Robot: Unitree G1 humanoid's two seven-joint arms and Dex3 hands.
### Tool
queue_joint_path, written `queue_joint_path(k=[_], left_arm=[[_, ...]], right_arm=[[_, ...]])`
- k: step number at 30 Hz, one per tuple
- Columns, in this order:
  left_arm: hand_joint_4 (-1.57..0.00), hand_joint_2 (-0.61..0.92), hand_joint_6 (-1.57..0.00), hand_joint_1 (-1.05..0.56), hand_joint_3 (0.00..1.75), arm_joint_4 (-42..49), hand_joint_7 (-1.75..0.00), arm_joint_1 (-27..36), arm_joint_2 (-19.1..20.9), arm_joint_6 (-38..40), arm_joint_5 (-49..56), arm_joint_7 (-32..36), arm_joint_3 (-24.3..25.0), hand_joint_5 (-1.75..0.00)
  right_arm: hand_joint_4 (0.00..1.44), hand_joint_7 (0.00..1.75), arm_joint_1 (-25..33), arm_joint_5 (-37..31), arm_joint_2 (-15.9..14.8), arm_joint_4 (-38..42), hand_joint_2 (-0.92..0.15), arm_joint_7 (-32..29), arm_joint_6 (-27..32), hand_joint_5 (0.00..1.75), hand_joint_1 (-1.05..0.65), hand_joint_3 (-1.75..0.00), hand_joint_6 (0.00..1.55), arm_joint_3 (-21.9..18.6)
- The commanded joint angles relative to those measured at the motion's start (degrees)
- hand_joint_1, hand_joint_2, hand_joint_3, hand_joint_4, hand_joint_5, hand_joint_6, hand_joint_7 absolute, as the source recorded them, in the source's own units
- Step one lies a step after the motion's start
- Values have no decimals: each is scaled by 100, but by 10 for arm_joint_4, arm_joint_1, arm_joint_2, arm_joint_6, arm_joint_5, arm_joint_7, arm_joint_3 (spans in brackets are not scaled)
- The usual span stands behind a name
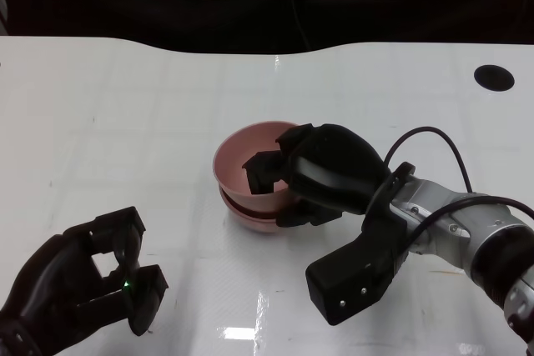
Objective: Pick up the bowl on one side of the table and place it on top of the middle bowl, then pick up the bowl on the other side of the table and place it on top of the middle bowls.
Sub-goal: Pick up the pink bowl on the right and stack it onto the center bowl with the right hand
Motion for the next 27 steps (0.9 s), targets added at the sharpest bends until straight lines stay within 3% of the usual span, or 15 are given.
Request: queue_joint_path(k=[1,4,9,11,13,14,16,17,18,19,22,27], left_arm=[[-116,92,-98,26,153,2,-175,1,6,-4,1,-3,6,-175],[-116,92,-99,26,153,6,-175,1,6,-9,1,-8,5,-175],[-117,92,-99,26,153,14,-175,-1,7,-13,-1,-16,5,-175],[-117,92,-99,26,154,17,-175,-2,7,-15,-2,-20,6,-175],[-118,92,-99,26,154,15,-175,-1,5,-11,-2,-15,6,-175],[-119,92,-99,26,154,14,-175,-1,5,-10,-2,-14,6,-175],[-119,92,-99,26,154,19,-175,-5,8,-11,-2,-20,5,-175],[-120,92,-100,26,155,24,-175,-7,10,-14,-3,-28,6,-175],[-121,92,-100,27,156,28,-175,-8,10,-17,-2,-32,6,-175],[-121,92,-101,27,157,30,-175,-8,9,-19,-1,-34,6,-175],[-121,91,-101,26,156,22,-175,-4,6,-15,1,-22,8,-175],[-120,92,-100,28,154,13,-175,0,8,-18,11,-15,4,-175]], right_arm=[[83,138,-16,3,-1,10,-92,-5,-1,175,-26,-14,72,2],[83,142,-17,2,0,13,-92,-4,1,175,-26,-18,70,3],[83,135,-17,2,1,15,-92,-7,2,175,-27,-15,71,3],[84,125,-15,1,1,15,-92,-13,5,175,-27,-12,75,3],[82,90,-13,-6,-2,10,-92,-16,15,171,-35,-9,86,7],[81,64,-13,-7,-4,8,-92,-16,17,161,-42,-11,90,9],[65,31,-7,3,-10,-1,-92,12,20,131,-55,-17,79,5],[48,18,-3,14,-12,-9,-92,45,26,95,-65,-24,66,1],[23,7,1,25,-14,-16,-92,77,30,45,-79,-35,38,-3],[12,4,4,32,-16,-22,-92,99,33,23,-86,-40,24,-5],[1,0,10,15,-18,-33,-92,119,65,2,-102,-63,4,9],[0,0,21,4,-19,-44,-92,116,91,0,-105,-78,0,18]])
